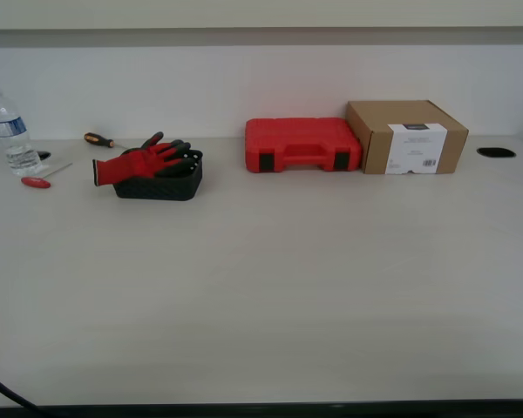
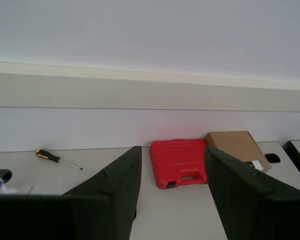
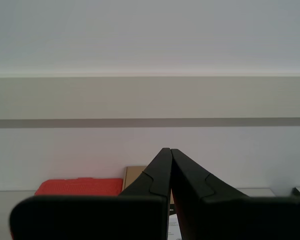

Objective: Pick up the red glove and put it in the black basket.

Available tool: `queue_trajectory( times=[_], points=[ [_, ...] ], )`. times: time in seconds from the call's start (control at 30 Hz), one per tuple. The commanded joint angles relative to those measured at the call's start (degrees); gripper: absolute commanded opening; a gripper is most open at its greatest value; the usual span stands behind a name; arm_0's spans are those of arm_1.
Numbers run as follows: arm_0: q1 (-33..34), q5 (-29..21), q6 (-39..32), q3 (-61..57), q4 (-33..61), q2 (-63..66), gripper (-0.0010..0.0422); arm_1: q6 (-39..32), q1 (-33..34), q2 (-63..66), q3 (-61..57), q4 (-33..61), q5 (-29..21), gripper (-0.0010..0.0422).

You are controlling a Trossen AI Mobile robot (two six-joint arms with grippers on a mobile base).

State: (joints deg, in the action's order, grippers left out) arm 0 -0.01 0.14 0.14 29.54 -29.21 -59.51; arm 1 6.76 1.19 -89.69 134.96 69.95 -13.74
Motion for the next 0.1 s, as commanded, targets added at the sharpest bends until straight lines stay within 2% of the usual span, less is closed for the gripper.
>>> queue_trajectory(
  times=[0.03, 0.1],
  points=[
    [-0.04, 0.0, -0.15, 0.02, -0.07, 0.0, 0.0, -0.07, 0.0, 0.02, 0.04, 0.0, 0.0, -0.0002],
    [-0.04, 0.0, -0.15, 0.02, -0.07, 0.0, 0.0, 0.35, 0.0, 0.02, 0.04, 0.02, 0.0, 0.0034]
  ],
)
